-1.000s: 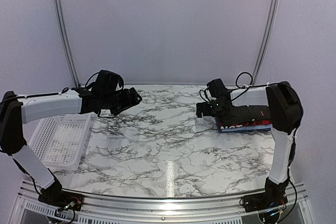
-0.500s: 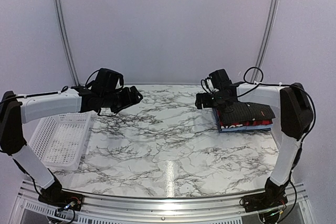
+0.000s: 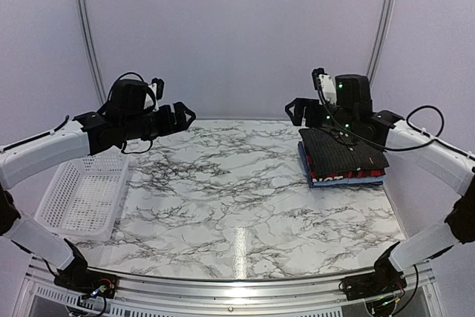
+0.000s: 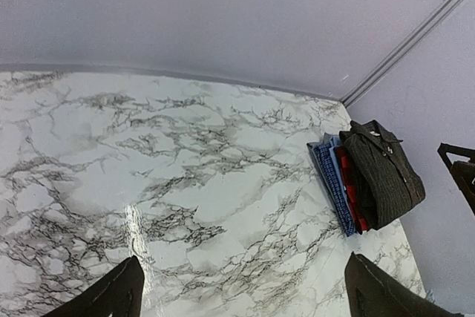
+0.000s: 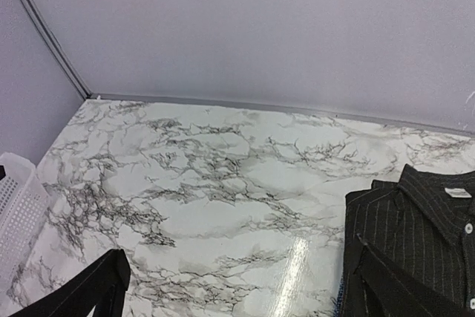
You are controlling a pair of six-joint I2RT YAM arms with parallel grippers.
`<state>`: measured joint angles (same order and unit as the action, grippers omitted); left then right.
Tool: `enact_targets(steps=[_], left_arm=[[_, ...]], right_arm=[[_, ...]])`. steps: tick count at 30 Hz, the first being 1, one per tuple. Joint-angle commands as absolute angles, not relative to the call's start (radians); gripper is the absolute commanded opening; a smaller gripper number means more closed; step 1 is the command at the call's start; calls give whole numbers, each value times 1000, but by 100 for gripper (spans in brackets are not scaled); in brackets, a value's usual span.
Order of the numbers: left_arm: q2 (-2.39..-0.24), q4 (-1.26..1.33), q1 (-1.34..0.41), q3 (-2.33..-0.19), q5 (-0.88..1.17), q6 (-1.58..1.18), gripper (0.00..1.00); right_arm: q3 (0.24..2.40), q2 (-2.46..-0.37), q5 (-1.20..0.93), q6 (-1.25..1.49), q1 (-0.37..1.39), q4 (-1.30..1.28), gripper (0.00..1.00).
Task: Fold and stack the long sleeve shirts
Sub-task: Reset both arms
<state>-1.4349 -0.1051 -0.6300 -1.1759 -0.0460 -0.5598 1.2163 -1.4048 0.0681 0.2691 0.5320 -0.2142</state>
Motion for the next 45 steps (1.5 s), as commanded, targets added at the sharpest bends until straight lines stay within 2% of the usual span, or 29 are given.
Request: enact_targets(steps=[1,15,45], left_arm=[[-1309,-138,-626,-1149,-100,-458,99],[-1077,-172,-626,-1031,-224,-363,99],[-1075,-170,-626,-1019,-250,-343,99]], right_arm=[[1169,-1271,65,273,535,-147,99],[1025,-1061,75,273,535,-171,98],[1003,-1025,134,261,535,-143,98]])
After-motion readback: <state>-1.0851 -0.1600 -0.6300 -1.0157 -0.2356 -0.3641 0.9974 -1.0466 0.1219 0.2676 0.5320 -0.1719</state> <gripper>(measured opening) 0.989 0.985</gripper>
